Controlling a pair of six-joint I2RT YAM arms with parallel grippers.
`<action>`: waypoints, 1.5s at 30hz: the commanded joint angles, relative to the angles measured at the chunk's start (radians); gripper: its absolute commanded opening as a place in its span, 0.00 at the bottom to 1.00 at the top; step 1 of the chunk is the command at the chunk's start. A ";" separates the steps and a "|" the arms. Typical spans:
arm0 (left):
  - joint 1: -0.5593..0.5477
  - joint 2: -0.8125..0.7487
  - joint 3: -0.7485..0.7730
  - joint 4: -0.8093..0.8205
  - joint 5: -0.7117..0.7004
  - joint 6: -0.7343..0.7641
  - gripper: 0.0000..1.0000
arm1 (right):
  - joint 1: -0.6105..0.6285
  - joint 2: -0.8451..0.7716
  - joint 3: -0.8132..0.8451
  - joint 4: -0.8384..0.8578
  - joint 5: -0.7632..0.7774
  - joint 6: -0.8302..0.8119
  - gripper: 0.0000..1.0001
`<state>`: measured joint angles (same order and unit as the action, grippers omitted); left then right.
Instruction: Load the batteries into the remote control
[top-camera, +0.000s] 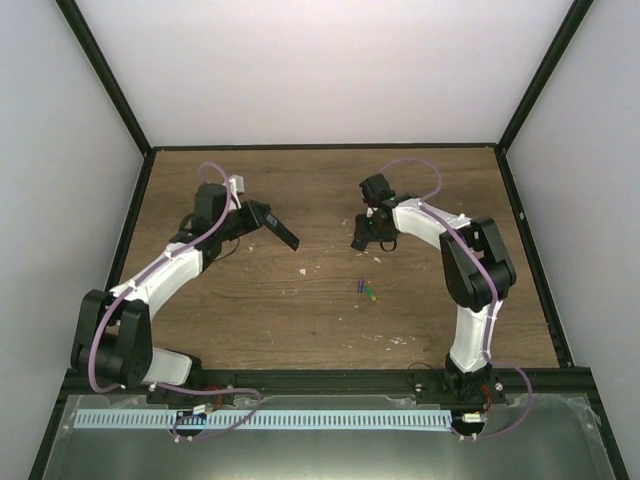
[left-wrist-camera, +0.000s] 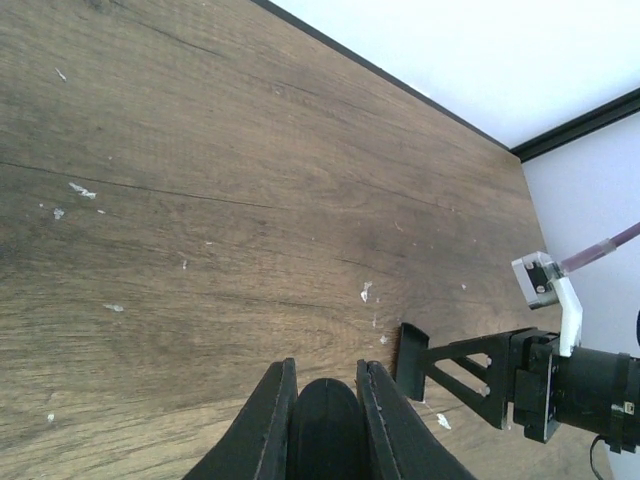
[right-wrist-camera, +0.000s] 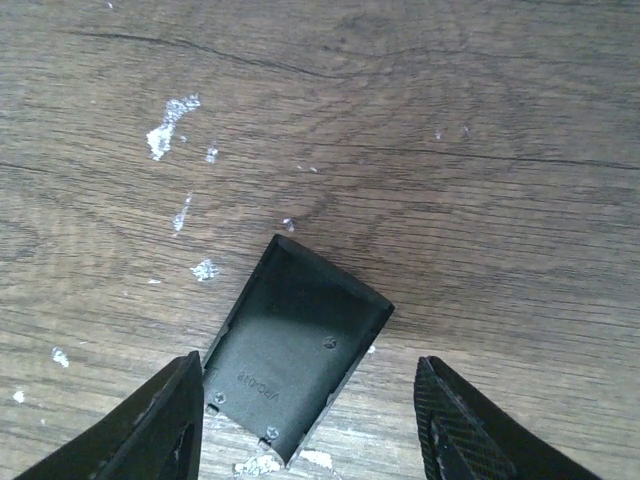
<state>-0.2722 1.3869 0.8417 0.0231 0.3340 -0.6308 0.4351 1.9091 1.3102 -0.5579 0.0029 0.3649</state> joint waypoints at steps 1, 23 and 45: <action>0.011 0.018 0.029 0.041 0.018 0.005 0.00 | -0.012 0.041 0.003 -0.010 -0.008 0.013 0.50; 0.043 0.104 0.094 0.041 0.052 0.008 0.00 | -0.015 0.144 0.096 -0.022 -0.054 0.001 0.51; 0.068 0.167 0.127 0.070 0.105 -0.030 0.00 | -0.016 0.175 0.154 -0.079 -0.056 -0.038 0.11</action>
<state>-0.2073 1.5379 0.9360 0.0601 0.4152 -0.6514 0.4263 2.0579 1.4384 -0.5766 -0.0532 0.3363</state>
